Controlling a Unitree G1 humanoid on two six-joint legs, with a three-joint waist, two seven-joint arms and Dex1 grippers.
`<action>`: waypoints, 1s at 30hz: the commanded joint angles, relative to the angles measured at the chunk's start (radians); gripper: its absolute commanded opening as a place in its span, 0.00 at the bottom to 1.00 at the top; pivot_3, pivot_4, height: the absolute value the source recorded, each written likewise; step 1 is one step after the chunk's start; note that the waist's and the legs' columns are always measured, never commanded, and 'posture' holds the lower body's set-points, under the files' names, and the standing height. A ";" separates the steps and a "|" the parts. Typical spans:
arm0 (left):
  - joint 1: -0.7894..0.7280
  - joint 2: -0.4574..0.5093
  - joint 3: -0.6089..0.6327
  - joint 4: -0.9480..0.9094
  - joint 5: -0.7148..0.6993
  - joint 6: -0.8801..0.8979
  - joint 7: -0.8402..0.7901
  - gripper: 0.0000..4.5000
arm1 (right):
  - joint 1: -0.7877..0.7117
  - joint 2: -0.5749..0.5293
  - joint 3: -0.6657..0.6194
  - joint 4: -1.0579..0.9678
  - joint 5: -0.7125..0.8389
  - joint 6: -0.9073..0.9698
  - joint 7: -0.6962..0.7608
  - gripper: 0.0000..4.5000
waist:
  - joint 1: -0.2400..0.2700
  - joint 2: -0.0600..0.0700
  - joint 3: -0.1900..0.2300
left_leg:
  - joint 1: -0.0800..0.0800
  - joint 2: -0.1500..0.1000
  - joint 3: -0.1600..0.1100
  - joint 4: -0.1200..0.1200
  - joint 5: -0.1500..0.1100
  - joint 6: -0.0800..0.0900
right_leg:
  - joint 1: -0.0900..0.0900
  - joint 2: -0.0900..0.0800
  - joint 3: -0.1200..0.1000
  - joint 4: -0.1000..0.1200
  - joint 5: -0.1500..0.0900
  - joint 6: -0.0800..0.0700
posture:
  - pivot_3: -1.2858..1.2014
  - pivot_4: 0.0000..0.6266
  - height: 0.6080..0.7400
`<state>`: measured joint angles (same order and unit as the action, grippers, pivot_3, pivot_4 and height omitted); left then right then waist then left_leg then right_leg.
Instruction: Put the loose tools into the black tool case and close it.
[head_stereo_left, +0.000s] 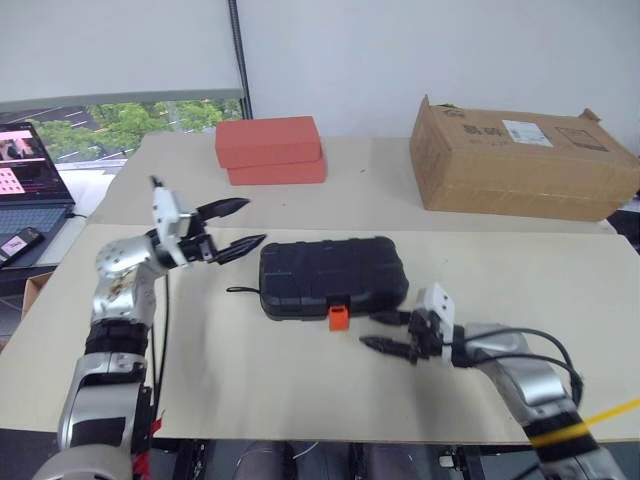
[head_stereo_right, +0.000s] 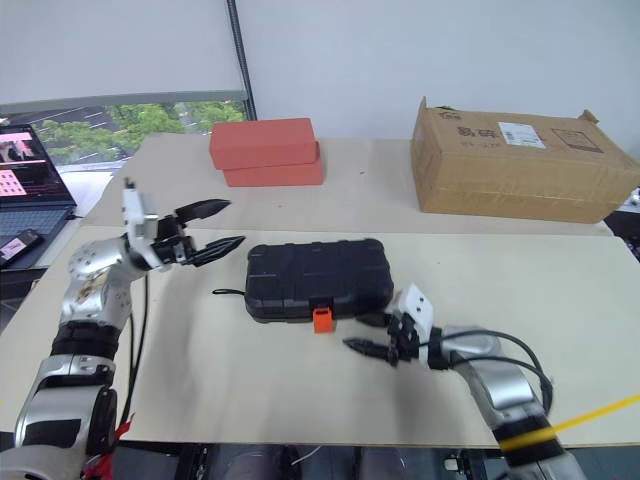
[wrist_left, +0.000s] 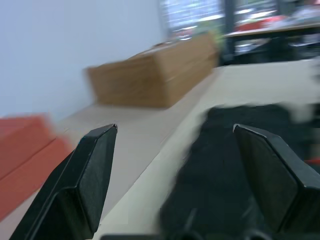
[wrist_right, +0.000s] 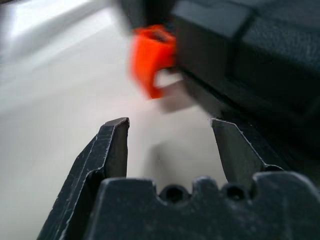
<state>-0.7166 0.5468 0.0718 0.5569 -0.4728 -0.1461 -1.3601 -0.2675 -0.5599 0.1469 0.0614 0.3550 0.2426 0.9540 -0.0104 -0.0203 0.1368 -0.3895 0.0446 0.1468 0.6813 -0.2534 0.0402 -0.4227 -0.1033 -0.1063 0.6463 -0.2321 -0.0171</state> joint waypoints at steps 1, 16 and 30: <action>-0.072 -0.019 -0.049 0.005 0.019 0.039 -0.094 0.89 | -0.154 0.034 -0.075 0.188 -0.075 -0.142 -0.091 0.68 | -0.007 0.000 0.000 | 0.000 0.000 0.000 0.000 0.000 -0.001 | 0.000 0.001 0.000 0.000 0.000 0.000 | 0.52 0.24 0.79; -0.228 -0.186 -0.173 0.365 0.338 -0.121 0.138 0.89 | -0.088 0.021 -0.131 0.031 -0.078 -0.003 -0.169 0.68 | 0.002 0.000 0.000 | -0.003 0.003 -0.001 -0.003 0.002 -0.003 | -0.002 0.006 0.004 -0.004 -0.001 0.000 | 0.52 0.24 0.79; -0.174 -0.198 -0.236 0.345 0.420 -0.033 0.158 0.89 | 0.001 0.198 0.013 -0.274 -0.169 0.311 -0.430 0.68 | -0.005 0.001 0.000 | 0.002 0.003 -0.001 -0.002 -0.004 0.005 | 0.000 0.005 0.006 0.001 -0.003 0.003 | 0.52 0.24 0.79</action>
<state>-0.9267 0.3464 -0.1389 0.8831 -0.0922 -0.1983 -1.2049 -0.2520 -0.3663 0.1548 -0.1663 0.1970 0.5395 0.5418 -0.0156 -0.0192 0.1366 -0.3876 0.0475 0.1454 0.6794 -0.2570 0.0455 -0.4228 -0.0987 -0.0998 0.6475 -0.2347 -0.0137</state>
